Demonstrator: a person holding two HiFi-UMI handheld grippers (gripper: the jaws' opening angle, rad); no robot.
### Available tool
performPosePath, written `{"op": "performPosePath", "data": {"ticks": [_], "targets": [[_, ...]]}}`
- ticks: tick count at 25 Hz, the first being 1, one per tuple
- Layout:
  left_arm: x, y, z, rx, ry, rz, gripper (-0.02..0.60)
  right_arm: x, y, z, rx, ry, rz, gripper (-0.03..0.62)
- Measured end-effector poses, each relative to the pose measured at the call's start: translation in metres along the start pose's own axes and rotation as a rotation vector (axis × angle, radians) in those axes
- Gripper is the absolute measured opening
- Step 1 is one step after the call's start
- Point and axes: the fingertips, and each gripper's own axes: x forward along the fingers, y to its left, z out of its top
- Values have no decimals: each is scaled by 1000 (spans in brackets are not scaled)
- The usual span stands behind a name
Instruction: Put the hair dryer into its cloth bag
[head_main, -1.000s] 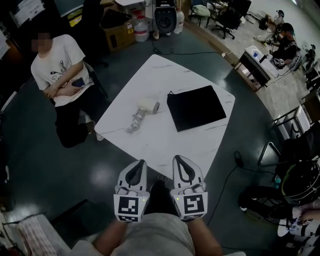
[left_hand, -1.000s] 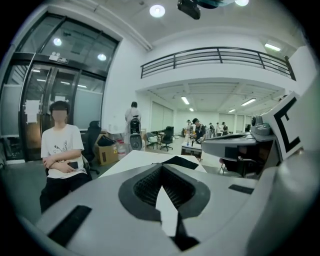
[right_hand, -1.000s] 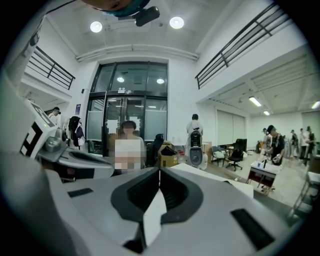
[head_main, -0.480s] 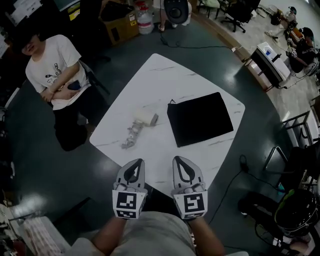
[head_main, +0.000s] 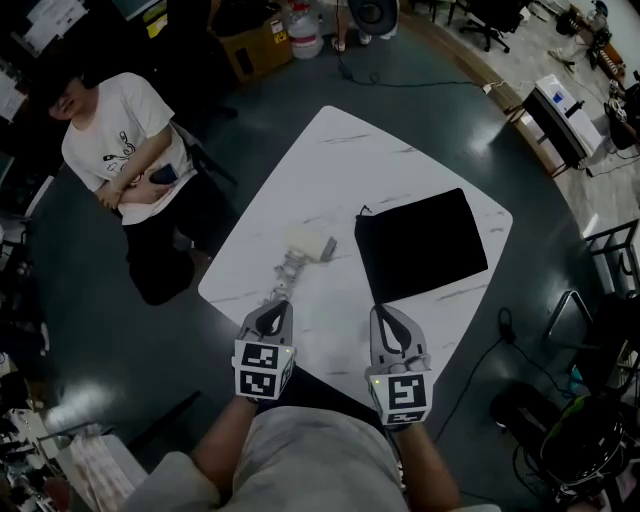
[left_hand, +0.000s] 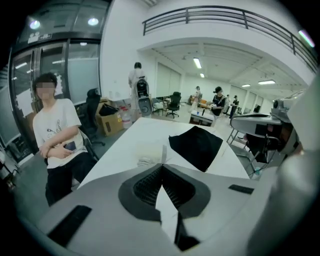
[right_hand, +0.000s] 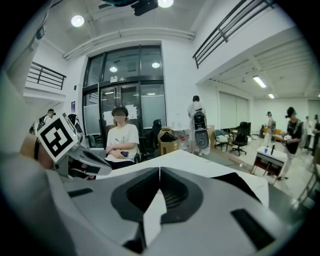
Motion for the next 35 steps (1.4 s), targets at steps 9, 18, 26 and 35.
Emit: {"op": "performPosePath", "data": {"ticks": [9, 18, 26, 35], "targets": [[47, 33, -6, 7, 154, -92, 8, 39, -2, -5, 45, 94, -70, 15], [74, 71, -29, 3, 274, -222, 110, 66, 14, -15, 48, 208, -135, 15], [113, 61, -30, 55, 393, -366, 272, 73, 12, -27, 128, 246, -251, 15], [149, 52, -43, 220, 475, -400, 295, 67, -1, -35, 171, 272, -352, 15]]}}
